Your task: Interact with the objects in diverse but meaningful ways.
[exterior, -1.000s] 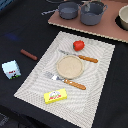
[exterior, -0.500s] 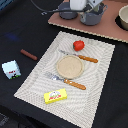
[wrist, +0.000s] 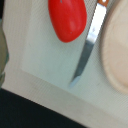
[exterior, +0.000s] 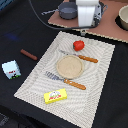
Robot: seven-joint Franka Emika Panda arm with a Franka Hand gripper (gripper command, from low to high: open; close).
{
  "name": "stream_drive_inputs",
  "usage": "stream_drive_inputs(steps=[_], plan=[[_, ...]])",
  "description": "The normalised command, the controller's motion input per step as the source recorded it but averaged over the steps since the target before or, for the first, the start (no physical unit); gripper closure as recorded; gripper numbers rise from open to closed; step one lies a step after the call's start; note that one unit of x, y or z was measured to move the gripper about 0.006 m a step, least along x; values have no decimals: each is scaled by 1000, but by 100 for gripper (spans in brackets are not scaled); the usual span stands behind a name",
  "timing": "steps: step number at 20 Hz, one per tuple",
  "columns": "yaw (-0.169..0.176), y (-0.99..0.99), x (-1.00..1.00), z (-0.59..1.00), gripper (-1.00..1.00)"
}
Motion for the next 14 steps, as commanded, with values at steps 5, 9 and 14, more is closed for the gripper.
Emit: stream_drive_inputs(steps=[5,9,14], plan=[[100,42,259,-422,-100],[52,4,162,-444,-100],[53,5,27,-495,-100]])
